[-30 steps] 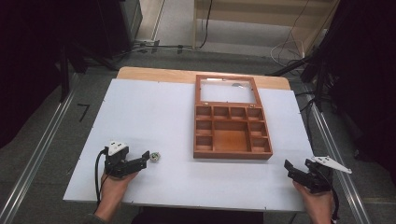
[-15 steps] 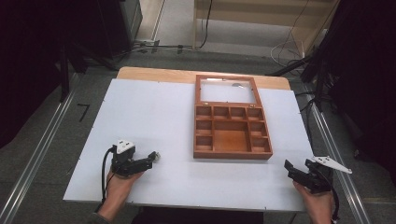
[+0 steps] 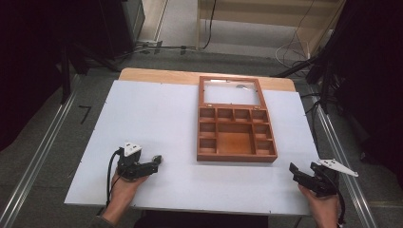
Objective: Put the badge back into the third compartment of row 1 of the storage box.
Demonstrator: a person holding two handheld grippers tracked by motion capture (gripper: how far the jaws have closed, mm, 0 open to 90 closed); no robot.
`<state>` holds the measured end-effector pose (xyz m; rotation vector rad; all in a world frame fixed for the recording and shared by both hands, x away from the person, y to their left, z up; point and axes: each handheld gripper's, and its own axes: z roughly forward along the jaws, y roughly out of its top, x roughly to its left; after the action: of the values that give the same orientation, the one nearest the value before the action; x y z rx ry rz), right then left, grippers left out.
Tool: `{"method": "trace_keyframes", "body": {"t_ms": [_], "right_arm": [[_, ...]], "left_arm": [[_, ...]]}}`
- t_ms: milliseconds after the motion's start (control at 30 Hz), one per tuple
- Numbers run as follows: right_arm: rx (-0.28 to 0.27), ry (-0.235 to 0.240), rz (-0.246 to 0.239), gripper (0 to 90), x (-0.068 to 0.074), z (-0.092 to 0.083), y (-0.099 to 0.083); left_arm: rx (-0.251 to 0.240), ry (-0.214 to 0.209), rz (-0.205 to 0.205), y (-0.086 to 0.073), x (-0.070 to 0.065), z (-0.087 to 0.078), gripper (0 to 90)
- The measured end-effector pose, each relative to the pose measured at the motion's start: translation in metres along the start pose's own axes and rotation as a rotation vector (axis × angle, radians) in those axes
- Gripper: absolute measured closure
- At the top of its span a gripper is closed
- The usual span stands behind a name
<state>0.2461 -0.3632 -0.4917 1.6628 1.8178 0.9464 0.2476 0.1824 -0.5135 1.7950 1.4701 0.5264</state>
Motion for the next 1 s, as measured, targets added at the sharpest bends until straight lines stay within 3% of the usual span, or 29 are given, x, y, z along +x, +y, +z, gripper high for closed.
{"method": "trace_keyframes", "body": {"t_ms": [267, 500, 633, 667, 800, 1000], "right_arm": [[0.002, 0.001, -0.001, 16.4, 0.0, 0.0, 0.0], [0.005, 0.005, 0.0, 16.4, 0.0, 0.0, 0.0], [0.009, 0.011, 0.0, 16.5, 0.0, 0.001, 0.0], [0.009, 0.011, 0.0, 16.5, 0.0, 0.001, 0.0], [0.012, 0.013, 0.004, 16.5, 0.0, 0.001, 0.0], [0.012, 0.013, 0.005, 16.5, 0.0, 0.001, 0.0]], "left_arm": [[0.017, 0.003, 0.033, -0.002, -0.004, 0.002, 22.8], [0.026, 0.03, 0.107, -0.003, -0.014, 0.004, 27.8], [0.026, 0.014, 0.122, -0.004, -0.018, 0.003, 41.9], [0.025, 0.007, 0.129, -0.004, -0.019, 0.002, 41.9], [0.027, -0.023, 0.134, -0.005, -0.023, 0.001, 59.8], [0.022, -0.021, 0.132, -0.005, -0.024, 0.0, 62.2]]}}
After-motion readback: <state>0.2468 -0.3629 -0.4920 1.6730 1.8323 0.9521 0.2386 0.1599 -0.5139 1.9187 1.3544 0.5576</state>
